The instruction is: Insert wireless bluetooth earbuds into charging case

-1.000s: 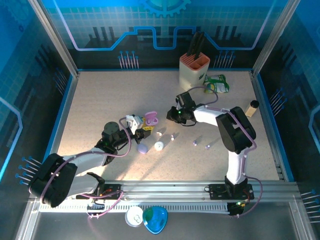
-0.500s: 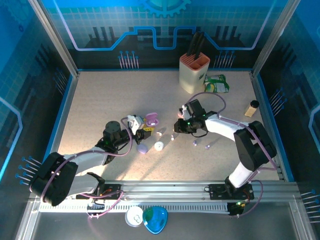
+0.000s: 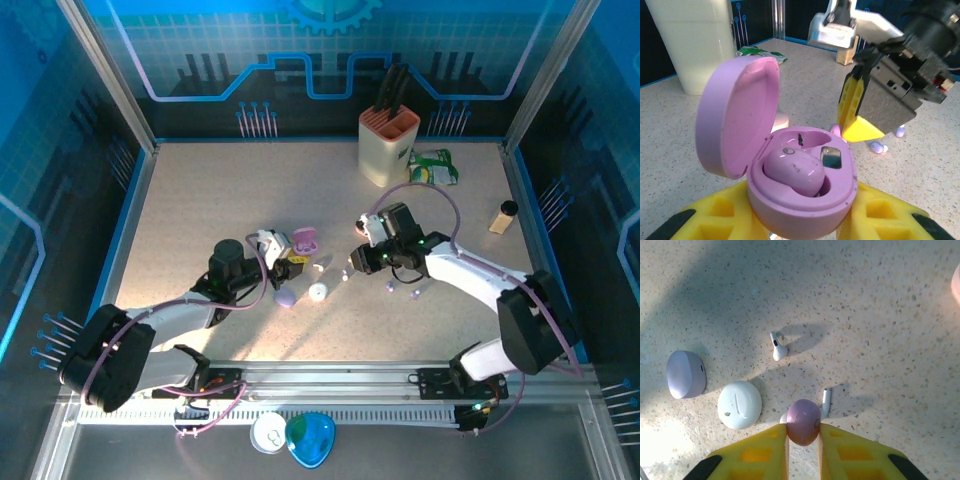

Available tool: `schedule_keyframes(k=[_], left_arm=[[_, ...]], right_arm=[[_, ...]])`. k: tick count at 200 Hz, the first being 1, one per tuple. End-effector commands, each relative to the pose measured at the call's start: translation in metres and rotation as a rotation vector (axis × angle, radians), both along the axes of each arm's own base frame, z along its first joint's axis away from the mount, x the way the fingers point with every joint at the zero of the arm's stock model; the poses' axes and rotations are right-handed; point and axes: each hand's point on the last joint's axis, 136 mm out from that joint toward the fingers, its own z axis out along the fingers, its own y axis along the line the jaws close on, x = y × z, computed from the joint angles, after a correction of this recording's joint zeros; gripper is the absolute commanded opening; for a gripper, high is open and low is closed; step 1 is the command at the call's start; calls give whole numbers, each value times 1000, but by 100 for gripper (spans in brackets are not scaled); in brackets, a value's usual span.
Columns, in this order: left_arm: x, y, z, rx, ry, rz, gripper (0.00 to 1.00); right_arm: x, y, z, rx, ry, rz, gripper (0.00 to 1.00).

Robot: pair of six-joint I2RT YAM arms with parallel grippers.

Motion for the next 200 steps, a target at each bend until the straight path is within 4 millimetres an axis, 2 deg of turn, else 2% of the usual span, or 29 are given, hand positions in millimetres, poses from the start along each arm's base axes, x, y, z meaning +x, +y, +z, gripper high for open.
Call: schedule_keyframes(k=[1, 21, 23, 29, 51, 100, 149, 200], left_arm=[[1, -4, 11, -1, -32, -36, 26], [0, -6, 8, 3, -17, -45, 26], [0, -6, 8, 4, -18, -47, 26], [1, -6, 7, 6, -14, -49, 27], [2, -9, 4, 9, -4, -60, 27], [3, -13, 0, 6, 8, -81, 27], [2, -15, 0, -1, 3, -102, 26], [1, -15, 4, -6, -7, -99, 26]], right_arm=[[-7, 1, 16, -66, -121, 88, 21], [-12, 3, 26, -119, -185, 131, 21], [-9, 6, 35, -115, -207, 133, 21], [-9, 9, 42, -129, -231, 148, 21], [-11, 15, 54, -174, -282, 189, 21], [-16, 41, 80, -154, -335, 267, 21], [-16, 64, 92, -153, -359, 336, 21], [-13, 78, 87, -177, -353, 387, 21]])
